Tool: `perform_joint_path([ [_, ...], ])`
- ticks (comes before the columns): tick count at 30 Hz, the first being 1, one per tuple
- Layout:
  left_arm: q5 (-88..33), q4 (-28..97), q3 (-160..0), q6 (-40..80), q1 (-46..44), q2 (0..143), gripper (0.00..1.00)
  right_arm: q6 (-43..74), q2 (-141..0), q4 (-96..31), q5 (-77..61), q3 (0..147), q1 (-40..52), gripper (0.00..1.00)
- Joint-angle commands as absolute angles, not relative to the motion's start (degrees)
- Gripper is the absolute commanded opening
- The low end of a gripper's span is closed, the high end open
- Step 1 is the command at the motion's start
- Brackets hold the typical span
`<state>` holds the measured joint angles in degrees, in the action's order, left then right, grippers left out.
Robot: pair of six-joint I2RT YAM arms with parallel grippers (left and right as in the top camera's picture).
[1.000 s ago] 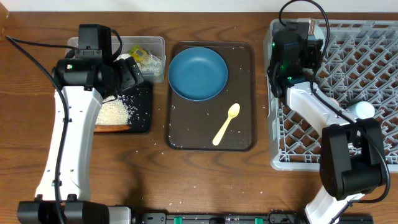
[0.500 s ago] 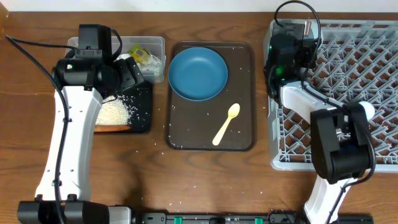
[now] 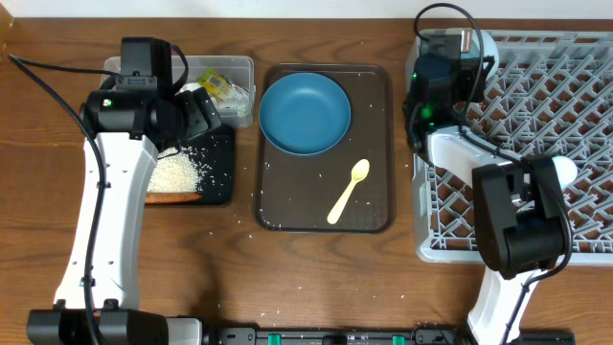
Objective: Sort waste into correct bins and load items into the dishwasher rack
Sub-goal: 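Reach the right gripper to the blue bowl and grasp its rim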
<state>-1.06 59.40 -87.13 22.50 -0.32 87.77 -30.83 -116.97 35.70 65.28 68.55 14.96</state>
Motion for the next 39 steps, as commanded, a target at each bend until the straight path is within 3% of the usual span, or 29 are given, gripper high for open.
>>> perform_joint_path([
  [1, -0.2, 59.5, -87.2, 22.4, -0.1, 88.1, 0.96, -32.0, -117.8, 34.9, 67.6, 68.6, 18.3, 0.03],
  [10, -0.2, 59.5, -87.2, 22.4, -0.1, 88.1, 0.96, -32.1, -117.8, 34.9, 70.6, 68.6, 21.0, 0.27],
  [16, -0.2, 59.5, -87.2, 22.4, -0.1, 88.1, 0.96, -33.0, -117.8, 37.8, 71.1, 68.6, 21.6, 0.68],
  [20, -0.2, 59.5, -87.2, 22.4, -0.1, 88.1, 0.96, -33.8, -117.6, 48.8, 75.2, 68.6, 23.1, 0.80],
  [26, -0.2, 59.5, -87.2, 22.4, -0.1, 88.1, 0.96, -43.4, -117.5, 57.7, 76.6, 68.6, 26.1, 0.84],
  [39, -0.2, 59.5, -87.2, 22.4, -0.1, 88.1, 0.96, -38.6, -117.5, 54.2, 76.5, 68.6, 27.5, 0.79],
])
